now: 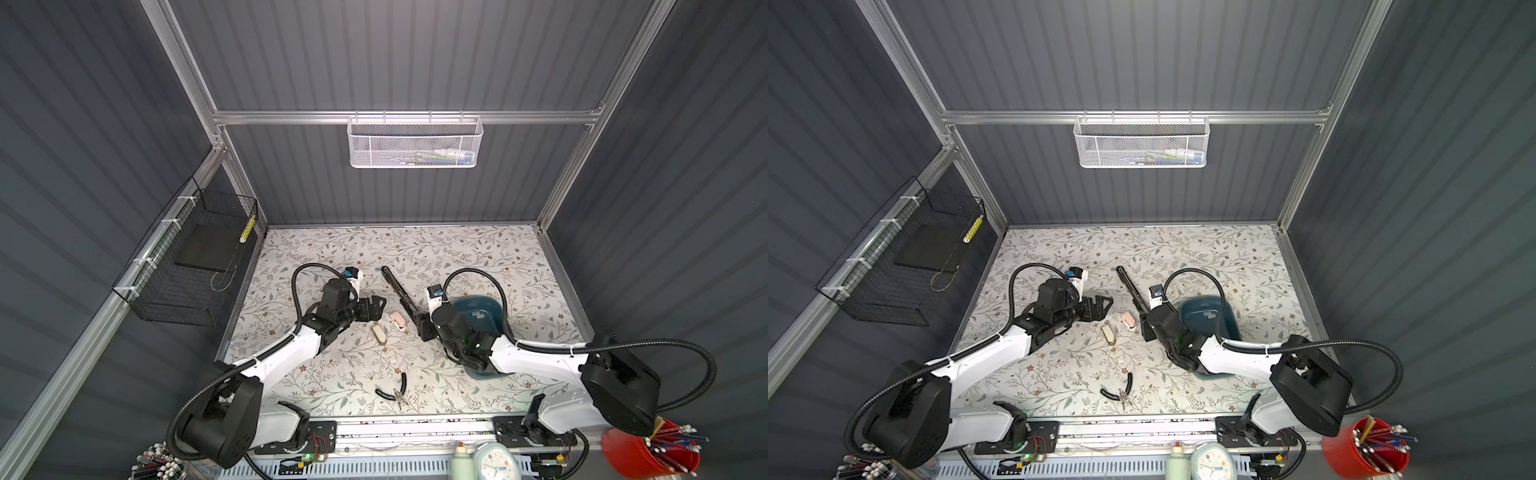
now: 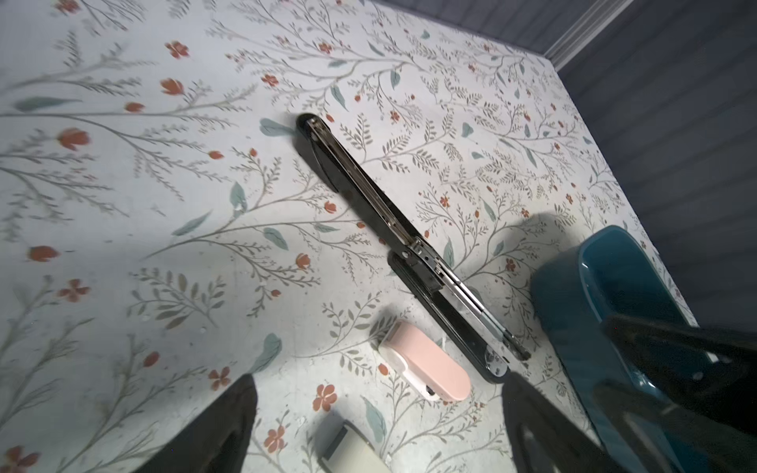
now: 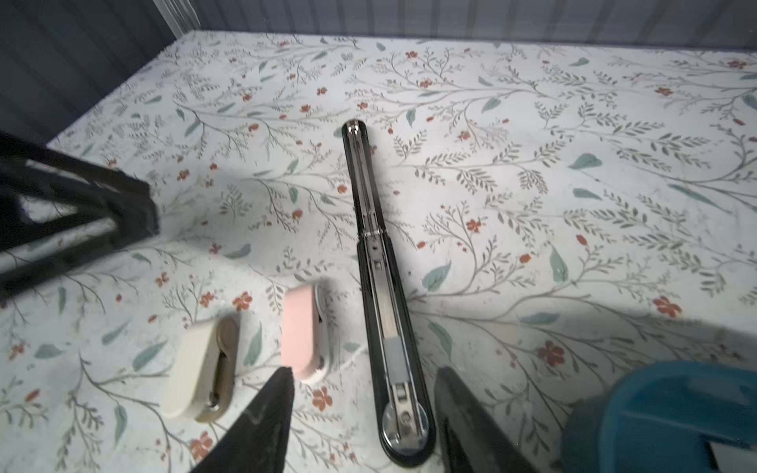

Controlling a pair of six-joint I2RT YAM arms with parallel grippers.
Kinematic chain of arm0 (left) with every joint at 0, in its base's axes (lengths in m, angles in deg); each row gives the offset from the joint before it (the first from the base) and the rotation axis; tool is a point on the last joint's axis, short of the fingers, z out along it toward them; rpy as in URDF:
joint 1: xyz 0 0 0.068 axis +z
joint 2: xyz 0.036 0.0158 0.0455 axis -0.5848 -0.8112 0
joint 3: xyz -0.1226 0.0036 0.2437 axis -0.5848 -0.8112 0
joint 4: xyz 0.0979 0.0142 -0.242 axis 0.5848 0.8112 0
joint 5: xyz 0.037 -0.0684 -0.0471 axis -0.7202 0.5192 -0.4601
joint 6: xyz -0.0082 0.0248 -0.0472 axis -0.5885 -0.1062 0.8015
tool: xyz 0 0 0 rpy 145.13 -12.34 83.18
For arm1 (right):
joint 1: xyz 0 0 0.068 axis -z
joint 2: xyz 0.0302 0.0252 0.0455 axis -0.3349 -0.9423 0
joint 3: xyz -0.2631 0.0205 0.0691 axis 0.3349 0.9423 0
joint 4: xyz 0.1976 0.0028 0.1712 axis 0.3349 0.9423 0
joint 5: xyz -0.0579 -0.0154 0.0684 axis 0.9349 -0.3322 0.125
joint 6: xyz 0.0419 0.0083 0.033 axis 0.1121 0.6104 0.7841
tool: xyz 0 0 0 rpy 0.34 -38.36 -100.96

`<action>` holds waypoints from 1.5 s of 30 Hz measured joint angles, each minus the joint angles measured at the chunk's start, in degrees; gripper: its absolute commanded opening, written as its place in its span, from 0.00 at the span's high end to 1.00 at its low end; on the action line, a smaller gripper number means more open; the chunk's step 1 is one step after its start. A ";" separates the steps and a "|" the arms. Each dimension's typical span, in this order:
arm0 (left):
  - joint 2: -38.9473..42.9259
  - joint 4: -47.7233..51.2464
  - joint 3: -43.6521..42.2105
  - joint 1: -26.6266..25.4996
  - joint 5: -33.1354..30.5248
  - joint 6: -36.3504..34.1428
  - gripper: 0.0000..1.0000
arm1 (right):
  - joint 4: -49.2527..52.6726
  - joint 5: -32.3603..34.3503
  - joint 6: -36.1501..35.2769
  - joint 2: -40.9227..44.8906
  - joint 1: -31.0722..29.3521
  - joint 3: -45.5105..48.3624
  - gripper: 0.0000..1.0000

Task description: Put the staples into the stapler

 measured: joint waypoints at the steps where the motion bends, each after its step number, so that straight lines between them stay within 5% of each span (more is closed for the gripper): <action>1: 1.07 -0.17 -0.48 0.00 -1.22 0.00 0.02 | -0.31 -0.24 -0.20 -0.09 0.00 1.31 0.40; 19: 2.60 -0.55 -1.97 0.00 -6.67 0.00 0.01 | -3.21 -2.80 -1.46 -10.58 0.02 0.24 0.42; 45: -2.51 -2.62 -0.96 0.04 -3.85 2.97 0.01 | -8.66 -1.66 -3.72 -14.27 0.37 -0.22 0.85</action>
